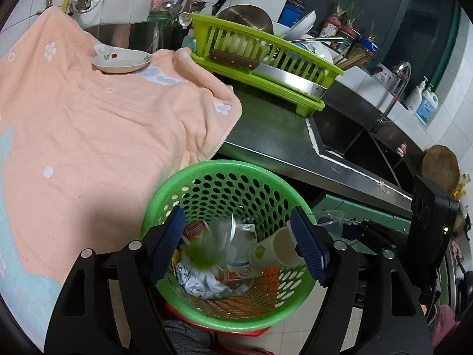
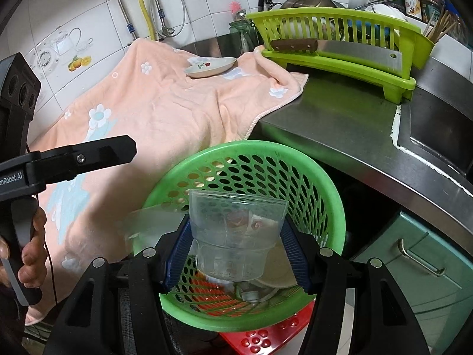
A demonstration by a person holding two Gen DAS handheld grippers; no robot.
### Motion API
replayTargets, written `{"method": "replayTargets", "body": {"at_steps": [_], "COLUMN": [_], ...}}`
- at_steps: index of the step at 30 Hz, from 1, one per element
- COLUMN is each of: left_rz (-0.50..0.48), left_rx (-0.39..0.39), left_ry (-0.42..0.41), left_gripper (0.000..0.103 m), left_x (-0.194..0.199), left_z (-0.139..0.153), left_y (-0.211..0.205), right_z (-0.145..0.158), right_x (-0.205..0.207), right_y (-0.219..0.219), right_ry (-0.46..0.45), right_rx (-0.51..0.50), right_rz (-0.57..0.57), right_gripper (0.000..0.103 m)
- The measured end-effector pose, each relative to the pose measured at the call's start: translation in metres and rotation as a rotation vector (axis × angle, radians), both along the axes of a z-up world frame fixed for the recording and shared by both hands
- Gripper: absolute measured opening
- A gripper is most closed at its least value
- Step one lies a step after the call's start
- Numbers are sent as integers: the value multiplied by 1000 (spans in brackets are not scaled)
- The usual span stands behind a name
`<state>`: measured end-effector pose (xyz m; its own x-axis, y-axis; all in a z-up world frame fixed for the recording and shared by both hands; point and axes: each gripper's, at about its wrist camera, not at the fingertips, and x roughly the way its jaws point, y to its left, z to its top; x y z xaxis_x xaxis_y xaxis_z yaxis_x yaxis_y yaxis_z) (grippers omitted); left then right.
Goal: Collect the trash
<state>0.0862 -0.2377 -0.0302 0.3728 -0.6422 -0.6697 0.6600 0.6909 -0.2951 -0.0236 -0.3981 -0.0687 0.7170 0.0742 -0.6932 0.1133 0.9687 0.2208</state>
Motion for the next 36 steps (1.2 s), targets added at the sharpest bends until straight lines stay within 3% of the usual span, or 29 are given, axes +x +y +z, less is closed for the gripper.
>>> {"method": "replayTargets", "body": {"at_steps": [18,36], "left_rz": [46,183], "left_rx": [10,65], "left_ry": [-37,-94], "left_gripper": [89,97], "left_x": [-2,0], "left_z": [6,10], "left_y": [22,63], "right_z": [4,8], "right_x": [4,13], "right_y": [7,24], "right_ry": [-4,-6], "right_rx": [-7,-16], "right_rz": [13,56], "right_gripper": [58,58]}}
